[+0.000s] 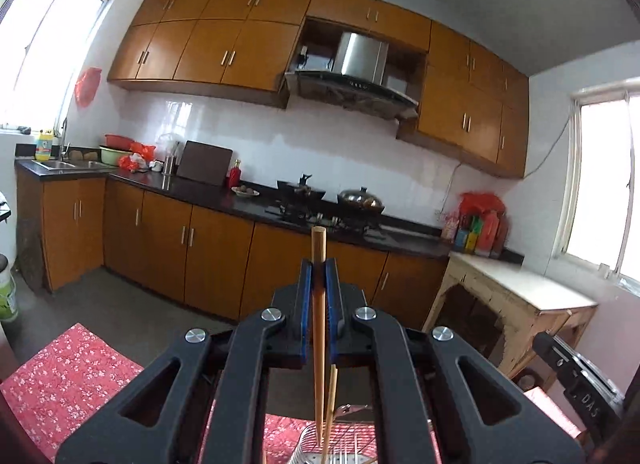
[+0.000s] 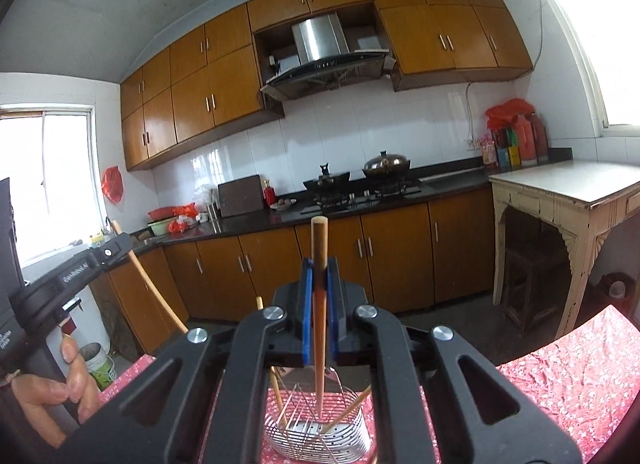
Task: Organize utensils
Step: 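Raise the left gripper's chopstick upright over the wire holder while the right gripper carries its chopstick there, then open the left gripper to drop its chopstick into the holder while the right gripper releases its own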
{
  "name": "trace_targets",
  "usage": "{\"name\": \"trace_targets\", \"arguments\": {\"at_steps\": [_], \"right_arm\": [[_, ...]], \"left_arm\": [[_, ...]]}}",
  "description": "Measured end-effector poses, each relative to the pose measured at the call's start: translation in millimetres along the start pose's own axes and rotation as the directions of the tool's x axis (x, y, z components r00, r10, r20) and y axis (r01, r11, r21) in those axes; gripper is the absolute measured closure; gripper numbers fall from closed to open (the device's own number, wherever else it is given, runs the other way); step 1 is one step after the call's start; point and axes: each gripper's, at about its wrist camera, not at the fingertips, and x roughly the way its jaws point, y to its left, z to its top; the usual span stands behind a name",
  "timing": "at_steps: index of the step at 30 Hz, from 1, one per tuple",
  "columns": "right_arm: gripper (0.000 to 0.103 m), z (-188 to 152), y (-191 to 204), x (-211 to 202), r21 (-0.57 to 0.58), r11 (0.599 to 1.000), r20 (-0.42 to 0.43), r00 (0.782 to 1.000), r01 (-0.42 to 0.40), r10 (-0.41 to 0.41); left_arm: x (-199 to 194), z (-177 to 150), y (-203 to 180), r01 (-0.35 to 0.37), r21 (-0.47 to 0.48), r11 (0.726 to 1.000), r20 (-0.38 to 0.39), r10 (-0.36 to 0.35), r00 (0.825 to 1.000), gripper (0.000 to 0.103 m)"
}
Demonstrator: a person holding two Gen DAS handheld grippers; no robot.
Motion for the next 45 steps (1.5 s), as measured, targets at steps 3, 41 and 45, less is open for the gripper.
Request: {"name": "trace_targets", "arguments": {"at_steps": [3, 41, 45], "right_arm": [[0.095, -8, -1, 7, 0.011, 1.0, -0.025, 1.0, -0.008, 0.009], [0.071, -34, -35, 1, 0.088, 0.993, -0.143, 0.988, 0.075, -0.062], [0.071, -39, -41, -24, 0.082, 0.992, -0.141, 0.986, 0.097, -0.085]], "left_arm": [[6, -9, -1, -0.013, 0.016, 1.0, -0.02, 0.013, 1.0, 0.096], [9, -28, 13, -0.041, 0.023, 0.999, -0.181, 0.044, 0.983, 0.071], [-9, -26, 26, -0.045, 0.004, 0.999, -0.178, 0.045, 0.983, 0.07]]}}
